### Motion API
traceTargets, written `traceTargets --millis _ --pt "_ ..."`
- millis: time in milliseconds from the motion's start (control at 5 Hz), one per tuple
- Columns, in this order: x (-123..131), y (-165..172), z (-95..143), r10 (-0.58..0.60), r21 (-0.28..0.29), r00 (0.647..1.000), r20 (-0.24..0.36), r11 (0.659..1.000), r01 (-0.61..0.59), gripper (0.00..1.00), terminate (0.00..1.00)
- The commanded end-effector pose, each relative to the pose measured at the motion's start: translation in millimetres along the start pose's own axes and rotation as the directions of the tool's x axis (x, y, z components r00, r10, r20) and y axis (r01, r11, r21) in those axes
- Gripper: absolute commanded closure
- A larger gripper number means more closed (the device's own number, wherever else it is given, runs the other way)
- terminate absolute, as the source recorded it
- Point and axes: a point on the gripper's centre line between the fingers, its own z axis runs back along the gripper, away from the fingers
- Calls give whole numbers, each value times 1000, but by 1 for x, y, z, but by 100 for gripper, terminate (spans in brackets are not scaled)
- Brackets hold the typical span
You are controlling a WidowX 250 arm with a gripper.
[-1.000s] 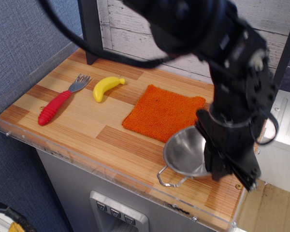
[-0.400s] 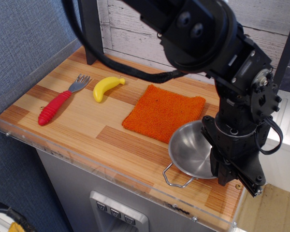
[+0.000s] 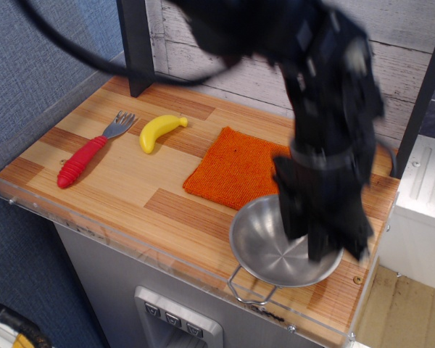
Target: Place the pot to the bottom right corner of the table.
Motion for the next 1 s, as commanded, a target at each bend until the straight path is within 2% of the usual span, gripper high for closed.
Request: traceTargets --millis 0,200,400,600,800 --pt "4 54 107 93 3 978 185 995 -95 0 0" --pt "-2 95 162 175 77 952 251 977 -199 0 0" --pt "1 146 190 179 176 948 262 957 -229 0 0" --pt "15 173 176 158 149 967 201 970 -189 0 0" --pt "21 176 147 152 72 982 110 984 -160 0 0"
